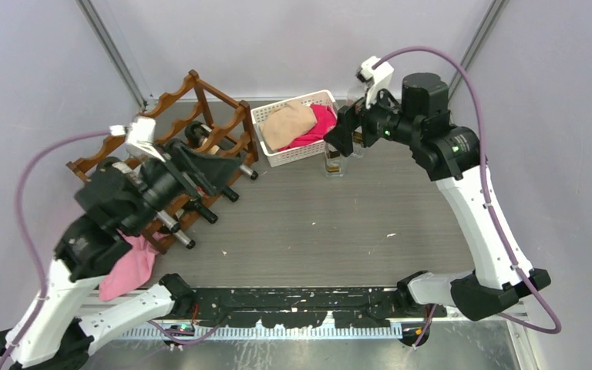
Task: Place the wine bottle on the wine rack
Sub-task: Pick up the wine bottle from the center of the board.
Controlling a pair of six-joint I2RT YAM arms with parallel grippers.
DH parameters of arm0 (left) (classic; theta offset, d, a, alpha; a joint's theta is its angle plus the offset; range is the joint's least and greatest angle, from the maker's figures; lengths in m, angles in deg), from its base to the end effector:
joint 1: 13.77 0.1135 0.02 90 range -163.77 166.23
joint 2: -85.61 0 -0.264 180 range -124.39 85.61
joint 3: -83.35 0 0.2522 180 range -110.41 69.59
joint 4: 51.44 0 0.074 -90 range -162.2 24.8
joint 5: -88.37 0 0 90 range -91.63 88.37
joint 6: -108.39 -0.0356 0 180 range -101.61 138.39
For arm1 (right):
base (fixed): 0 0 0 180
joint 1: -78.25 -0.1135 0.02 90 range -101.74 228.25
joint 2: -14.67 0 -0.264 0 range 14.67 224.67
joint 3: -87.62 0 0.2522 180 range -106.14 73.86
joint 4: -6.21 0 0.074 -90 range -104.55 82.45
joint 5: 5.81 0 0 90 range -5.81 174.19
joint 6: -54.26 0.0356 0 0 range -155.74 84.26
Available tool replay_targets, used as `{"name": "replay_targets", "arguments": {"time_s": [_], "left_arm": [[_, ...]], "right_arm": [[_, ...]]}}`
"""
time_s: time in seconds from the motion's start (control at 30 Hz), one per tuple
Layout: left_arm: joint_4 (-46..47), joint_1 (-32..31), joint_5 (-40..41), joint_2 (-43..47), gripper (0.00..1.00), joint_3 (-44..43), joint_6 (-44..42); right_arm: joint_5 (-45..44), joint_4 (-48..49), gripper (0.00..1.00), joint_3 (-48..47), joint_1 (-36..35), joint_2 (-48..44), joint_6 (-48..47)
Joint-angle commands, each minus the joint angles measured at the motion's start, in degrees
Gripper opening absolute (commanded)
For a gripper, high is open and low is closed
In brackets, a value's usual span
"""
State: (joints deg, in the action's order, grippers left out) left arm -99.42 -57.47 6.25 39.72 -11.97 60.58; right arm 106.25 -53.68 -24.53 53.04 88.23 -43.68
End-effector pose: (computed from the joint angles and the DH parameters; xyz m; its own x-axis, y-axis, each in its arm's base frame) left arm 0.0825 -0.0721 0.4974 -0.3795 -0.5575 -0.7384 0.4459 0.5890 -0.6739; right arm 0.2133 0.1152 0.4851 -0.2272 -0.2485 -0.9416 -0.7499 0.6615 0.0064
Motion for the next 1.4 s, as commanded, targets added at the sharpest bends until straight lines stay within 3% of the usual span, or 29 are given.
{"name": "replay_targets", "arguments": {"time_s": [0.0,0.13,0.23,0.33,0.7,0.97,1.13,1.3,1.37], "left_arm": [[24.5,0.1,-12.8,1.7,1.0,14.8,-4.0],[45.2,-5.6,-8.2,-3.3,1.0,28.8,3.0],[51.9,-16.1,3.3,-11.7,1.0,28.1,-3.2],[59.3,-19.0,3.6,-21.8,1.0,24.8,-1.2],[85.4,-22.0,-5.2,-44.5,1.0,17.4,5.8],[94.3,-20.4,-7.6,-54.4,1.0,13.0,12.4],[94.4,-18.1,-17.2,-61.8,1.0,5.1,22.6],[103.1,-17.8,-14.8,-67.0,1.0,3.1,27.2],[105.3,-17.8,-14.8,-69.6,1.0,0.7,28.4]], "right_arm": [[0.3,4.3,1.0,-7.9,1.2,-2.8,17.9],[0.7,11.8,1.0,-9.4,1.8,-4.1,34.2],[1.7,14.7,1.0,-12.2,1.8,-3.6,43.3],[1.1,18.1,1.0,-12.9,1.8,-3.5,50.2],[2.4,24.1,1.0,-2.5,2.1,-6.6,50.5],[4.1,24.5,1.0,-4.2,3.0,-5.0,49.0],[7.7,21.5,1.0,-8.3,3.7,-2.3,49.1],[-2.4,15.4,1.0,-9.6,3.8,-4.2,46.4],[-2.5,15.8,1.0,-9.5,3.8,-5.5,44.8]]}}
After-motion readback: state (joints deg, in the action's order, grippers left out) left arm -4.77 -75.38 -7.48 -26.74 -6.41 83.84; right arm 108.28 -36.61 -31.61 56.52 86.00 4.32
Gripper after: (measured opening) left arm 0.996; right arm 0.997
